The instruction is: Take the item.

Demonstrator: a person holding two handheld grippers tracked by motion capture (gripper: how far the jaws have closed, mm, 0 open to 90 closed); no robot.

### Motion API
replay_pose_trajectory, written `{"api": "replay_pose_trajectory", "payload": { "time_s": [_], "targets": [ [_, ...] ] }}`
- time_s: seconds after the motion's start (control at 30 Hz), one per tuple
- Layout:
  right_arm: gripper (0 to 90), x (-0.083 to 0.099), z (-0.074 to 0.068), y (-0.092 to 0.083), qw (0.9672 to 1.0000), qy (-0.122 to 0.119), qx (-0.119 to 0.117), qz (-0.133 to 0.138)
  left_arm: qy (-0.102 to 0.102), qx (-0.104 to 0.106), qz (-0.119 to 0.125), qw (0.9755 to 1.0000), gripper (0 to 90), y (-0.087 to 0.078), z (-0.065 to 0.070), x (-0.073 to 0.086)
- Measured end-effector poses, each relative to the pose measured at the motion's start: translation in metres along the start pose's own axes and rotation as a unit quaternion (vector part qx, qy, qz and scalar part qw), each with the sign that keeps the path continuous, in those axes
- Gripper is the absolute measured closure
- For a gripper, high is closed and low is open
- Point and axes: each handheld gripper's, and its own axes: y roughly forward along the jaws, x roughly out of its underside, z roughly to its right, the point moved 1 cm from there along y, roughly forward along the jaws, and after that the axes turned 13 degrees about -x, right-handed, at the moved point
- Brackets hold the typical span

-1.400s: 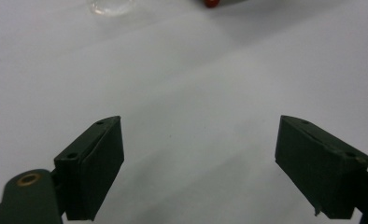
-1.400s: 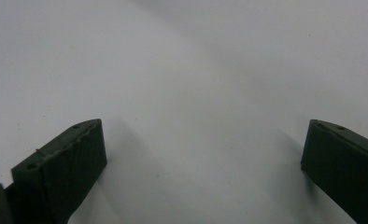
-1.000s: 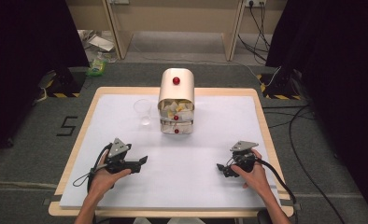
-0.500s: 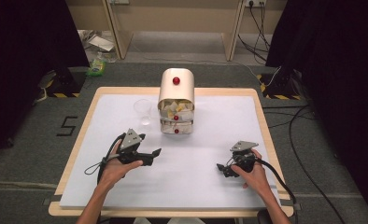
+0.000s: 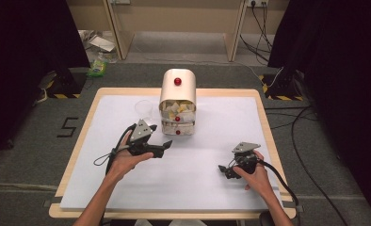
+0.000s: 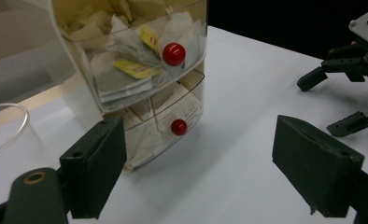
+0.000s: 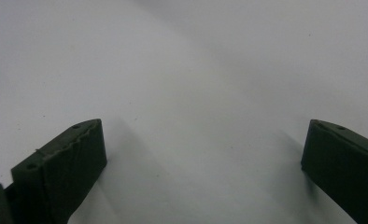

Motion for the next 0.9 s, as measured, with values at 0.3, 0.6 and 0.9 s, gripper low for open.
{"api": "replay_pose_trajectory", "payload": {
  "time_s": [0.3,0.6,0.9],
  "targets": [
    [0.5,0.000,0.000,0.000,1.0000,0.000,0.000,0.000,0.015,0.005,0.017,0.9997,17.5,0.011,0.010,-0.023],
    [0.5,0.000,0.000,0.000,1.0000,0.000,0.000,0.001,0.030,0.002,0.026,0.9992,17.4,0.020,0.015,-0.041],
    [0.5,0.000,0.000,0.000,1.0000,0.000,0.000,0.001,0.045,-0.012,0.027,0.9985,17.5,0.030,0.016,-0.052]
  ]
}}
